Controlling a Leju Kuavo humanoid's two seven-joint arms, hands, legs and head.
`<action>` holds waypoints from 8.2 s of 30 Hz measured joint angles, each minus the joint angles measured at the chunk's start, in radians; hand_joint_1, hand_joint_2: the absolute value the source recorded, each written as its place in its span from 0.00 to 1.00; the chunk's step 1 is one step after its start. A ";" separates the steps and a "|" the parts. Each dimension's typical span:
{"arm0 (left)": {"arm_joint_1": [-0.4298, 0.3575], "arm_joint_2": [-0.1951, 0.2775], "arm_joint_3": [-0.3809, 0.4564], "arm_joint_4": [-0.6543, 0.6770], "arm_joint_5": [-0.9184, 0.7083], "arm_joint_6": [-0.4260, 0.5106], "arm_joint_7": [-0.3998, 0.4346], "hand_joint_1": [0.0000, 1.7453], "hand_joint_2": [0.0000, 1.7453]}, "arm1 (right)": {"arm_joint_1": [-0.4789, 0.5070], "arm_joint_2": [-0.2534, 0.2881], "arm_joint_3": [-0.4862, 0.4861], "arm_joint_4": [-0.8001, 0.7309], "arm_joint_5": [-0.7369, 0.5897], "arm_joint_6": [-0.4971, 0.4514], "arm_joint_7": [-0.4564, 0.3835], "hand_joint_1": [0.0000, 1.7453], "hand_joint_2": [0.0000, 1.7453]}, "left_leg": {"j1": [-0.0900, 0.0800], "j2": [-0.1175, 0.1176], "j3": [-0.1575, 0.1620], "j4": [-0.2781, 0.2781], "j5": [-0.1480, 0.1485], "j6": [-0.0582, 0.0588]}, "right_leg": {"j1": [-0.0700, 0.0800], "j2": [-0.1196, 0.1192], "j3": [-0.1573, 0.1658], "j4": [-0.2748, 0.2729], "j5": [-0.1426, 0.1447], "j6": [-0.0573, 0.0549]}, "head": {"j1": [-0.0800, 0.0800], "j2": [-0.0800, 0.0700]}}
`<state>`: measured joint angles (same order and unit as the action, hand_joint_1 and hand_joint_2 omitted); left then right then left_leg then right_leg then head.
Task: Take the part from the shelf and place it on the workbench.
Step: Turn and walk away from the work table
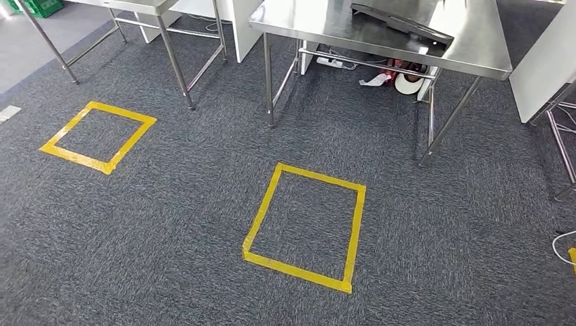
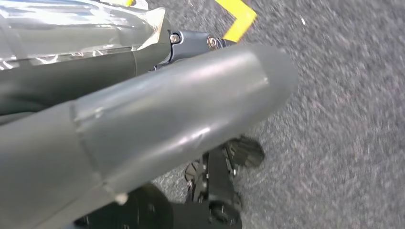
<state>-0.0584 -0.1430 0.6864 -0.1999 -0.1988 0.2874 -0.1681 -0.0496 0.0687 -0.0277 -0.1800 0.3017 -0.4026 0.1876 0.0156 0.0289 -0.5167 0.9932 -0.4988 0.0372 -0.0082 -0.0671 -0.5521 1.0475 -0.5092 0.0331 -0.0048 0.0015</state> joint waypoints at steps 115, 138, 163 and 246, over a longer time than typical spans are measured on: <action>0.006 -0.001 -0.018 0.002 -0.055 0.012 0.051 0.00 0.00 | 0.015 0.001 0.029 0.007 0.057 0.018 0.035 0.00 0.00 | -0.004 -0.018 -0.150 0.205 -0.026 -0.034 | 0.000 -0.004 0.050 -0.054 -0.001 -0.045 | 0.000 0.000; -0.001 -0.004 -0.020 0.002 -0.066 0.024 0.051 0.00 0.00 | 0.014 0.000 0.036 0.007 0.075 0.035 0.049 0.00 0.00 | -0.010 -0.126 -0.065 0.012 0.056 -0.001 | -0.019 0.097 0.020 0.005 -0.021 0.022 | 0.015 0.000; -0.001 -0.003 -0.031 0.003 -0.085 0.009 0.056 0.00 0.00 | 0.019 0.004 0.037 0.007 0.090 0.064 0.055 0.00 0.00 | -0.009 -0.111 -0.062 0.020 0.046 0.009 | -0.011 0.093 -0.004 0.057 -0.042 0.028 | 0.017 0.000; 0.000 -0.003 -0.043 0.003 -0.100 0.017 0.060 0.00 0.00 | 0.013 0.013 0.046 0.007 0.122 0.075 0.060 0.00 0.00 | -0.015 -0.007 -0.053 0.006 0.045 0.004 | 0.008 -0.025 0.038 -0.021 -0.025 -0.004 | -0.002 0.000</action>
<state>-0.0587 -0.1460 0.6436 -0.1968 -0.2991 0.3045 -0.1080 -0.0370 0.0821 0.0183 -0.1733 0.4237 -0.3275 0.2479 0.0007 0.0223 -0.5702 0.9987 -0.4537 0.0412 0.0000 -0.0921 -0.5145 1.0265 -0.5343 0.0289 -0.0068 0.0015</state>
